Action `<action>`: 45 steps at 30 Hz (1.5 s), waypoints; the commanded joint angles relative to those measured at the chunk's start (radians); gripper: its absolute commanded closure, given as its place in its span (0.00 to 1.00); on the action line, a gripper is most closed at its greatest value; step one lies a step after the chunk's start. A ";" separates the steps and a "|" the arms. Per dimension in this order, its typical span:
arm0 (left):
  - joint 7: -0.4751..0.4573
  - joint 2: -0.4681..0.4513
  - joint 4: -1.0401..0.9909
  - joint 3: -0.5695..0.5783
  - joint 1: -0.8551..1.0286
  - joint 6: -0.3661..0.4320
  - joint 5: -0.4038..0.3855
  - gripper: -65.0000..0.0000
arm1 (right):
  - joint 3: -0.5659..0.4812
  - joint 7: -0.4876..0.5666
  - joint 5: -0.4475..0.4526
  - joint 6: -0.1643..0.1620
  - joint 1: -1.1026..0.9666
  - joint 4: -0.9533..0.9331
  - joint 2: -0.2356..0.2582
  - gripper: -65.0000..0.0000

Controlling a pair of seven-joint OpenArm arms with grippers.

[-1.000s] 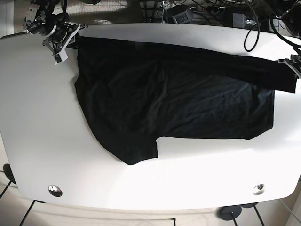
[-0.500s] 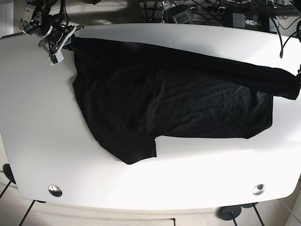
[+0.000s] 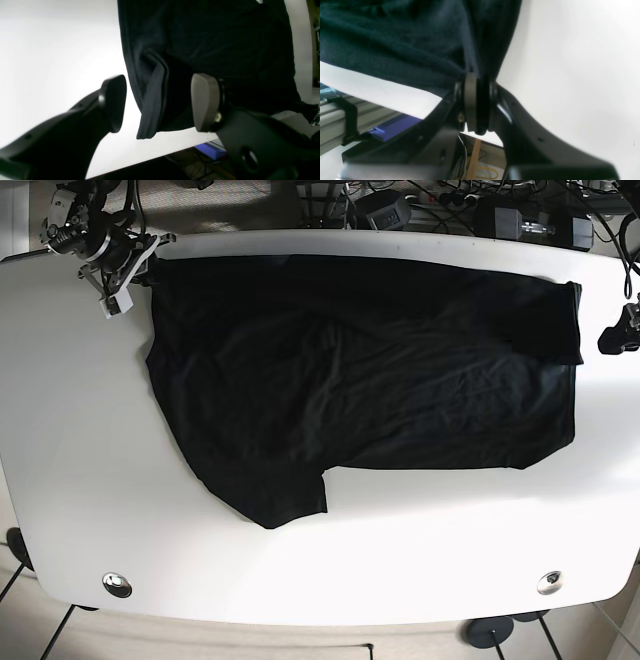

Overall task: Fold the T-shirt properly
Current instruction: 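Pull the shirt edge taut with both grippers and release, then regrasp the shirt edge with both grippers and pull it taut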

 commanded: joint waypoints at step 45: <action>-0.184 0.211 0.380 0.122 0.098 0.002 0.884 0.78 | 0.001 0.039 0.012 -0.001 0.000 0.011 0.015 0.97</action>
